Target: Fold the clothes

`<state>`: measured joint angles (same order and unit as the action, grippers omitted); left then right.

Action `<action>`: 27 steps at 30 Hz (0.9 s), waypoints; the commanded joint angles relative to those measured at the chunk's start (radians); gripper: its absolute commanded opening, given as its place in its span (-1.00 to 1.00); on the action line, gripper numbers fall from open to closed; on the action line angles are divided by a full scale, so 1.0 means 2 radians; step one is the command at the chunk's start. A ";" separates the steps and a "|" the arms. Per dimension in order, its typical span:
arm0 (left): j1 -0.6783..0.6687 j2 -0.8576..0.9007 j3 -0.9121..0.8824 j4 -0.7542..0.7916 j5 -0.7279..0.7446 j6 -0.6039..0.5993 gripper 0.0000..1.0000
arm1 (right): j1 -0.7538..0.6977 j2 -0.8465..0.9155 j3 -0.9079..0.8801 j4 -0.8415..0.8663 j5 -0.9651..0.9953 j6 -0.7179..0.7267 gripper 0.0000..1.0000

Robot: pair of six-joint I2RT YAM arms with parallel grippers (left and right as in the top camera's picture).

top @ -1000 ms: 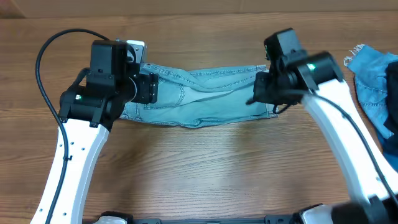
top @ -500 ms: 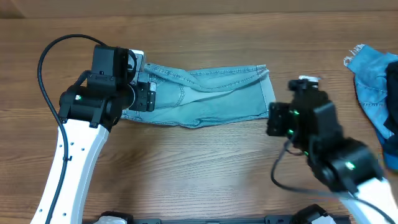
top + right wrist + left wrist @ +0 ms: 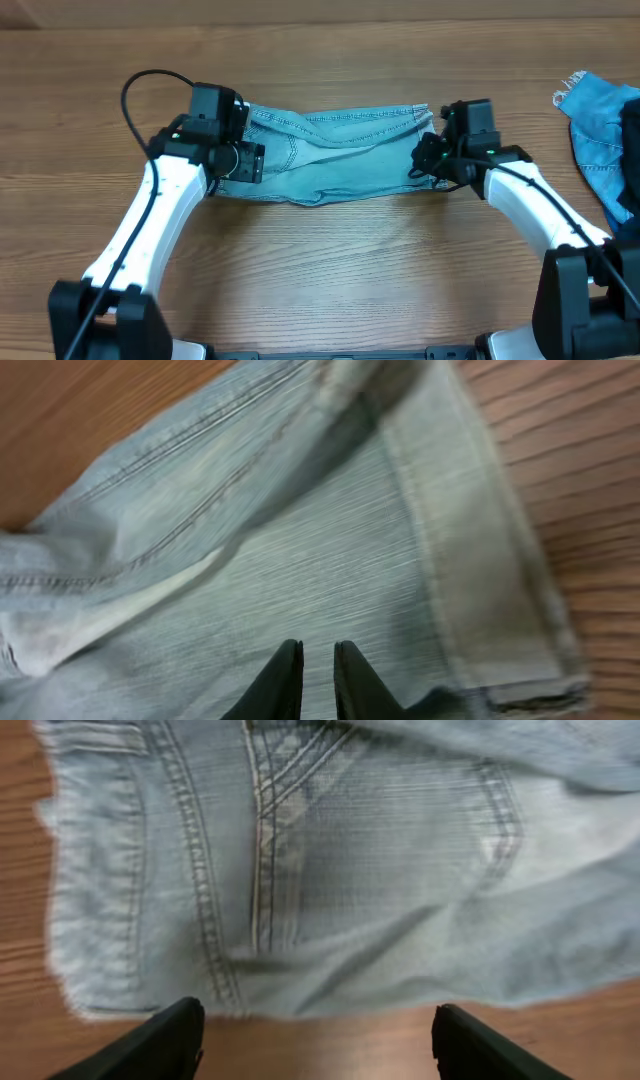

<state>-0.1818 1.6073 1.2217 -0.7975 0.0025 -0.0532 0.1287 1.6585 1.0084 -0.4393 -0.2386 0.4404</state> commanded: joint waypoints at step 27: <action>0.056 0.135 -0.004 -0.013 -0.057 -0.007 0.41 | -0.083 0.102 0.017 -0.132 0.166 0.014 -0.78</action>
<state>-0.1341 1.8660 1.2167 -0.8089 -0.0265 -0.0540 0.0505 1.8465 1.0672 -0.6514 -0.1574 0.4313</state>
